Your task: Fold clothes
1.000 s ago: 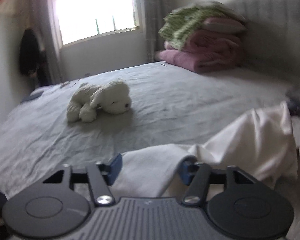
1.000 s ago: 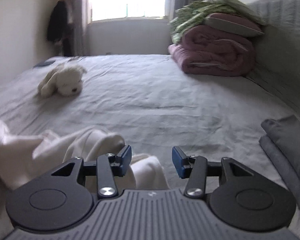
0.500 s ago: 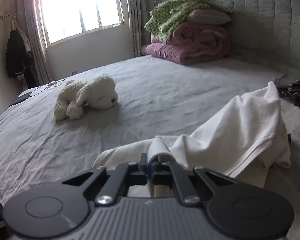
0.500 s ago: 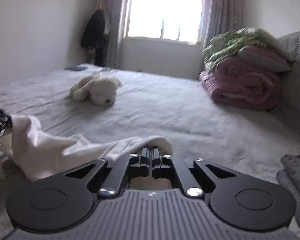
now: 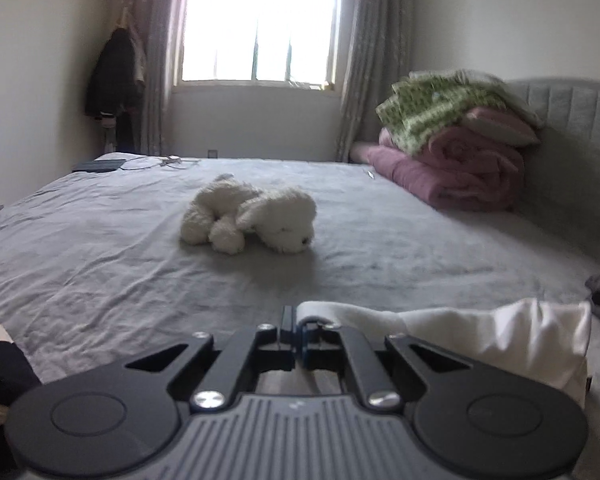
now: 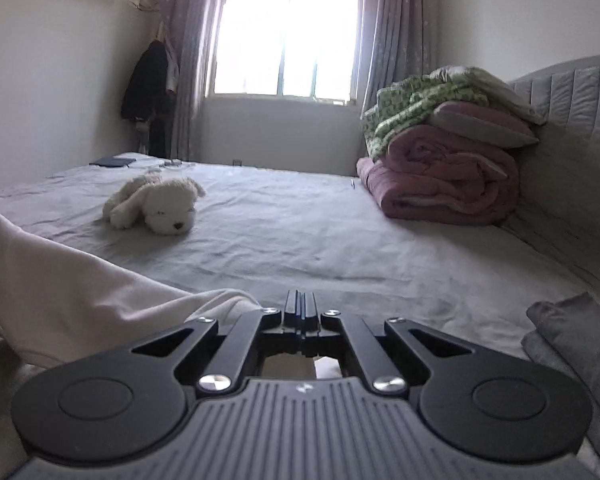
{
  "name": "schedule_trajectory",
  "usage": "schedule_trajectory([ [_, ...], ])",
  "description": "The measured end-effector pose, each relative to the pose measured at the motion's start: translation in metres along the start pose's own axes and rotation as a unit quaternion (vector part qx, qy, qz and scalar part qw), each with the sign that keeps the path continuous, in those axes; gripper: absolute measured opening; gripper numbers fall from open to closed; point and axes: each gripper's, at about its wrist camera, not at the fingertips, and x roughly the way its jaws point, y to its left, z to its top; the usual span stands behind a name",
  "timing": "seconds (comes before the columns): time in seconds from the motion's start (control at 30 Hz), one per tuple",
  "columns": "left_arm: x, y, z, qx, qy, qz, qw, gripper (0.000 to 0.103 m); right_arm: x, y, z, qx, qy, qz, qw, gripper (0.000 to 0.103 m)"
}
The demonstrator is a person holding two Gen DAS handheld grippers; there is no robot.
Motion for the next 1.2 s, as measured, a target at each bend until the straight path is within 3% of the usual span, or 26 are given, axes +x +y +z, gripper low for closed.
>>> schedule_trajectory([
  [0.27, -0.003, 0.020, 0.006, -0.032, -0.024, 0.031, 0.9987, 0.002, -0.025, -0.019, 0.010, 0.024, -0.033, -0.008, 0.999, 0.000],
  [0.33, -0.003, 0.022, 0.007, -0.032, -0.025, 0.031, 0.9987, 0.002, -0.023, -0.023, 0.009, 0.022, -0.012, 0.016, 1.000, 0.003],
  [0.4, 0.000, 0.021, 0.006, -0.023, -0.020, 0.042, 0.9986, 0.002, -0.012, -0.019, -0.001, -0.005, 0.040, 0.055, 0.998, 0.009],
  [0.5, 0.000, 0.022, 0.005, -0.022, -0.019, 0.047, 0.9985, 0.002, 0.000, 0.001, -0.020, -0.064, 0.083, 0.067, 0.992, 0.019],
  [0.57, 0.000, 0.023, 0.005, -0.023, -0.021, 0.049, 0.9983, 0.002, 0.001, 0.013, -0.022, -0.089, 0.089, 0.082, 0.989, 0.050],
  [0.6, 0.000, 0.024, 0.005, -0.025, -0.022, 0.050, 0.9982, 0.002, 0.001, 0.017, -0.022, -0.094, 0.087, 0.089, 0.988, 0.080],
  [0.63, 0.001, 0.026, 0.005, -0.027, -0.021, 0.052, 0.9981, 0.002, 0.002, 0.019, -0.022, -0.096, 0.085, 0.091, 0.988, 0.087],
  [0.7, 0.003, 0.028, 0.004, -0.029, -0.019, 0.054, 0.9979, 0.002, 0.004, 0.022, -0.023, -0.099, 0.081, 0.096, 0.987, 0.087],
  [0.77, 0.005, 0.030, 0.005, -0.029, -0.021, 0.055, 0.9978, 0.002, 0.010, 0.028, -0.025, -0.109, 0.080, 0.096, 0.986, 0.078],
  [0.8, 0.004, 0.030, 0.005, -0.029, -0.023, 0.054, 0.9978, 0.002, 0.015, 0.031, -0.027, -0.122, 0.083, 0.083, 0.986, 0.072],
  [0.87, 0.002, 0.031, 0.005, -0.029, -0.029, 0.053, 0.9978, 0.002, 0.025, 0.034, -0.029, -0.133, 0.089, 0.063, 0.985, 0.069],
  [0.9, 0.000, 0.032, 0.006, -0.030, -0.032, 0.053, 0.9976, 0.002, 0.030, 0.033, -0.028, -0.125, 0.092, 0.067, 0.986, 0.061],
  [1.0, -0.004, 0.040, 0.009, -0.050, -0.041, 0.066, 0.9957, 0.002, 0.030, 0.032, -0.021, -0.096, 0.082, 0.089, 0.988, 0.006],
  [1.2, -0.020, 0.056, 0.016, -0.089, -0.074, 0.095, 0.9887, 0.002, -0.016, 0.026, 0.005, -0.093, -0.013, 0.045, 0.995, 0.005],
])
